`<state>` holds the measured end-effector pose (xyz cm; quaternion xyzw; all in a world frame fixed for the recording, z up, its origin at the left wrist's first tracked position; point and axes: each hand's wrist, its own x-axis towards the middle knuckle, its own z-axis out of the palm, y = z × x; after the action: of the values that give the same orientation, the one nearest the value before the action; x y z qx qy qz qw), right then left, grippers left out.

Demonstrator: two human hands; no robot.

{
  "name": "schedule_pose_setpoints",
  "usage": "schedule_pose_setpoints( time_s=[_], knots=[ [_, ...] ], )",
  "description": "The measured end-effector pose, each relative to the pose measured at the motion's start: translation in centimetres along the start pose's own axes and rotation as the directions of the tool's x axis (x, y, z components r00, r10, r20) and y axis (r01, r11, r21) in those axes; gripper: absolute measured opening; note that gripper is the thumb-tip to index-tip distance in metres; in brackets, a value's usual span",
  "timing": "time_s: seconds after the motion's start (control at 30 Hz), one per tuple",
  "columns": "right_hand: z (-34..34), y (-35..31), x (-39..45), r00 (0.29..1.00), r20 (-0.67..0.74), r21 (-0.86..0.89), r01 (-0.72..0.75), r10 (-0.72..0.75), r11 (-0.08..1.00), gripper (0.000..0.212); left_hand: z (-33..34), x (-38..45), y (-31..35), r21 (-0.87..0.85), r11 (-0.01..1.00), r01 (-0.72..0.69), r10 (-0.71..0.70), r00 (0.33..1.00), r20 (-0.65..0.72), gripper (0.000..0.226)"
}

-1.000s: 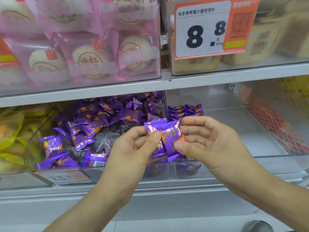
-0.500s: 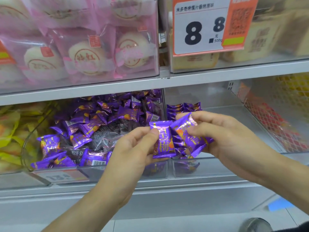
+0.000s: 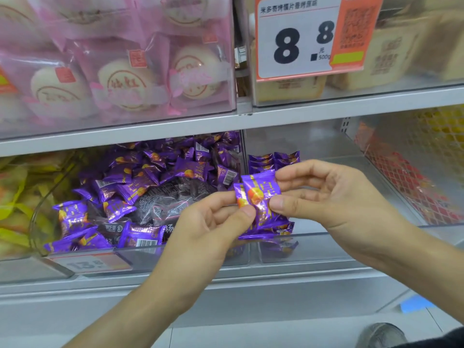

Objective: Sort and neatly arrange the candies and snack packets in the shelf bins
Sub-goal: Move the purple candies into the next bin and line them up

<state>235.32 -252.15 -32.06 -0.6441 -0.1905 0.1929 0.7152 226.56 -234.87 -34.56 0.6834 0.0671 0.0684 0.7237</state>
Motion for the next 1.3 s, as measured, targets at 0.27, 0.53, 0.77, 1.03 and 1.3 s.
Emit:
schedule_pose_setpoints(
  time_s=[0.27,0.53,0.77,1.03,1.3],
  knots=[
    [1.0,1.3,-0.5,0.999,0.005,-0.156,0.049,-0.049,0.986,0.051,0.6,-0.2,0.2,-0.024,0.995,-0.096,0.096,0.995,0.012,0.033],
    [1.0,0.6,-0.5,0.991,0.116,-0.151,0.089,-0.072,0.984,0.05,0.6,-0.3,0.0,0.099,0.967,-0.233,0.237,0.971,-0.029,0.027],
    [0.8,1.0,0.0,0.981,0.128,-0.165,0.164,-0.144,0.973,0.046,0.9,-0.1,0.2,0.27,0.905,-0.33,0.352,0.935,-0.037,0.023],
    [-2.3,-0.9,1.7,0.957,0.109,-0.404,0.291,-0.271,0.867,0.038,0.4,0.5,-0.9,0.588,0.741,-0.326,0.417,0.909,-0.022,0.054],
    [-9.3,2.2,8.4,0.996,0.082,-0.941,0.068,0.028,0.332,0.029,-0.2,1.7,-3.1,0.765,0.589,-0.261,0.312,0.947,0.083,0.09]
  ],
)
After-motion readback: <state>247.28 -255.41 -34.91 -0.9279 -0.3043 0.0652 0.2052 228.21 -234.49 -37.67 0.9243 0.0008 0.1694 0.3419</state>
